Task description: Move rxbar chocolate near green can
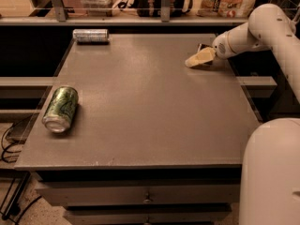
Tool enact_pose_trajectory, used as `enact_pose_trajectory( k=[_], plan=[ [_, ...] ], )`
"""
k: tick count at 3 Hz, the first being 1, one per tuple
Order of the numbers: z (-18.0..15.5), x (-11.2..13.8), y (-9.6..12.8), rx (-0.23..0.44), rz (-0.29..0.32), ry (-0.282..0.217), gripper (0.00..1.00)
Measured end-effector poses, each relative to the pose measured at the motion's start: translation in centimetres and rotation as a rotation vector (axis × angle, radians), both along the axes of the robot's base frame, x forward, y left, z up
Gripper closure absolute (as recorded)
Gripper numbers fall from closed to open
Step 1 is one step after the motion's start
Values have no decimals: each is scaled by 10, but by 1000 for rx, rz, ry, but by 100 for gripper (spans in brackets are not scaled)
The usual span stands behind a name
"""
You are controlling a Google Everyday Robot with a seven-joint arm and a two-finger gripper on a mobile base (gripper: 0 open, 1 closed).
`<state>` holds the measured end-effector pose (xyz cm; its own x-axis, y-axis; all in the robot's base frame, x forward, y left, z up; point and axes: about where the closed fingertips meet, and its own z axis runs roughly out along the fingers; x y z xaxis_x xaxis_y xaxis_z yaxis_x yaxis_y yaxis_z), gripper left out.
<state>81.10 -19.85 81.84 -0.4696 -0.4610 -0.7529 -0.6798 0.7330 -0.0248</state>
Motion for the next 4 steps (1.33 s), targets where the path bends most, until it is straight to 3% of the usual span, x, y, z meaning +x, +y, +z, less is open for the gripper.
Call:
enact_pose_trajectory(
  k=[2, 3, 4],
  plan=[
    [12, 0, 0, 0, 0, 0, 87],
    [14, 0, 0, 0, 0, 0, 100],
    [17, 0, 0, 0, 0, 0, 100]
  ],
)
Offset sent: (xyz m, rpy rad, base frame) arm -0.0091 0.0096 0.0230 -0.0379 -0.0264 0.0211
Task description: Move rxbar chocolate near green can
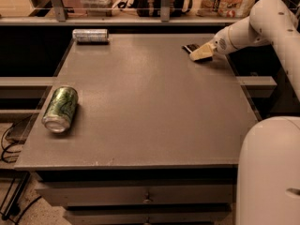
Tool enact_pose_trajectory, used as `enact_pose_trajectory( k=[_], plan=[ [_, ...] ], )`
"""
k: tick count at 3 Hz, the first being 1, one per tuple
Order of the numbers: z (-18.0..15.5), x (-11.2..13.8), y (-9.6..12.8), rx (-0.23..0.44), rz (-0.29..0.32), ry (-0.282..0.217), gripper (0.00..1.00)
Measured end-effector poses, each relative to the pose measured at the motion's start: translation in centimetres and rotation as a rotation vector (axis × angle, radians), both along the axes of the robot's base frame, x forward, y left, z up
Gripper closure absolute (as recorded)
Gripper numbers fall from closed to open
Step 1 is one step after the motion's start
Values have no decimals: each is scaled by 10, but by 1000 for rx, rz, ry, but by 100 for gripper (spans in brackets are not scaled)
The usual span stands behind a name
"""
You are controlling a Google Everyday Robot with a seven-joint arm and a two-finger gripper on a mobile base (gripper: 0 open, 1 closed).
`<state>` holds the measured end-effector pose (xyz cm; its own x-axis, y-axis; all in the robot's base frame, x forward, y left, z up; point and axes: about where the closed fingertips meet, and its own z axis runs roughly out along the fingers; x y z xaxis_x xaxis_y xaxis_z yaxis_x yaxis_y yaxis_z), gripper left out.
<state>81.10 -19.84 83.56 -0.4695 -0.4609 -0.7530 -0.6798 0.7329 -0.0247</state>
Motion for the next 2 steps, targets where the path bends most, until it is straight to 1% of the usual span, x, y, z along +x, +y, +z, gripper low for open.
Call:
enact_pose_trajectory(
  k=[2],
  plan=[
    [1, 0, 0, 0, 0, 0, 100]
  ],
)
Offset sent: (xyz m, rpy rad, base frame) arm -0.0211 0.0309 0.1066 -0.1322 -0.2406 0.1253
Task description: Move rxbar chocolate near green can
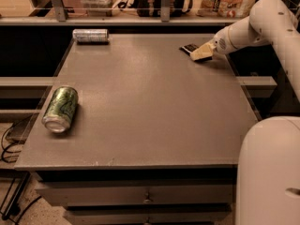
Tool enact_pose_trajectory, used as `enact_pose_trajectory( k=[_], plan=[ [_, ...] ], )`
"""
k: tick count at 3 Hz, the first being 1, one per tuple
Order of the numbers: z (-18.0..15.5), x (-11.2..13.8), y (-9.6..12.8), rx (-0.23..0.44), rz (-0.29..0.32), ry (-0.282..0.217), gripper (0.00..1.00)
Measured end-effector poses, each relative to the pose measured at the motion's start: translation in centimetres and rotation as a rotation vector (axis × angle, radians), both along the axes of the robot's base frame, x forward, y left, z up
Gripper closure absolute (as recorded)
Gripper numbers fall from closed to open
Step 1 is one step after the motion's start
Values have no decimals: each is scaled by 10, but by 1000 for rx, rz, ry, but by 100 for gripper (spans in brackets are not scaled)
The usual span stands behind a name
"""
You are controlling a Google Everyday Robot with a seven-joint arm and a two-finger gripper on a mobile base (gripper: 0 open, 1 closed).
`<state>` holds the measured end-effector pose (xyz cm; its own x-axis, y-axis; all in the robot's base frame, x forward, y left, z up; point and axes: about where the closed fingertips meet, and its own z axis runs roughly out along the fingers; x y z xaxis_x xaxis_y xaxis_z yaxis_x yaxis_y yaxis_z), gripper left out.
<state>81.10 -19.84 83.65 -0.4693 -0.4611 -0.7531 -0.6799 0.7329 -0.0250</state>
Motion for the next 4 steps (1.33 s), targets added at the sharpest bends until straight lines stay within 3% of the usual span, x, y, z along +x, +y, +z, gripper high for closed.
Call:
enact_pose_trajectory(
  k=[1, 3, 4],
  plan=[
    [57, -5, 12, -59, 54, -112, 100],
    [228, -29, 45, -237, 190, -444, 100],
    [295, -41, 57, -301, 230, -591, 100]
  ],
)
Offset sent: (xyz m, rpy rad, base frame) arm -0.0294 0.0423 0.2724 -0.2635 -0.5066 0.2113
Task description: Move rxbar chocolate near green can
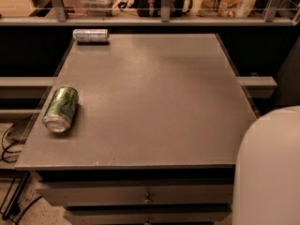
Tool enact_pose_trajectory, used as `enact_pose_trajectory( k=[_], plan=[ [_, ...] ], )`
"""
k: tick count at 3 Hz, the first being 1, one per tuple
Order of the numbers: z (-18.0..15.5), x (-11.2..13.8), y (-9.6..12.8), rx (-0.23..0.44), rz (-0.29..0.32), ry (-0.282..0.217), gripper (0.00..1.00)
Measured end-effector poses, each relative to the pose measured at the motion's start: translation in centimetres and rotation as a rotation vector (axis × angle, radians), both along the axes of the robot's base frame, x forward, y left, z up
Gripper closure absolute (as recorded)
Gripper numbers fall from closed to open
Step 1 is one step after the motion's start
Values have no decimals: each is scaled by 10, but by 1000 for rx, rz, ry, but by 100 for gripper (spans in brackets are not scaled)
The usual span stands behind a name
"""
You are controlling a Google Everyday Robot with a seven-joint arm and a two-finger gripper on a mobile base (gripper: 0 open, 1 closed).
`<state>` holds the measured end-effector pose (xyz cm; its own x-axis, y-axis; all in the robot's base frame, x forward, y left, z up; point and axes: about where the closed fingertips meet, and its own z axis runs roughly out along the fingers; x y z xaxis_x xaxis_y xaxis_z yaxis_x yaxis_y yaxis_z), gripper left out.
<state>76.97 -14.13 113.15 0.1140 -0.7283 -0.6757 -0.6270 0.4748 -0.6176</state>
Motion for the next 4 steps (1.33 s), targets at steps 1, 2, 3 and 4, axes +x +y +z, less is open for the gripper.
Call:
enact_pose_trajectory(
  k=[1, 2, 3, 4],
  plan=[
    [0, 0, 0, 0, 0, 0, 100],
    [-16, 2, 3, -11, 6, 43, 100],
    [-37, -9, 35, 2, 104, 106, 100],
    [-56, -30, 79, 20, 240, 168, 100]
  ],
)
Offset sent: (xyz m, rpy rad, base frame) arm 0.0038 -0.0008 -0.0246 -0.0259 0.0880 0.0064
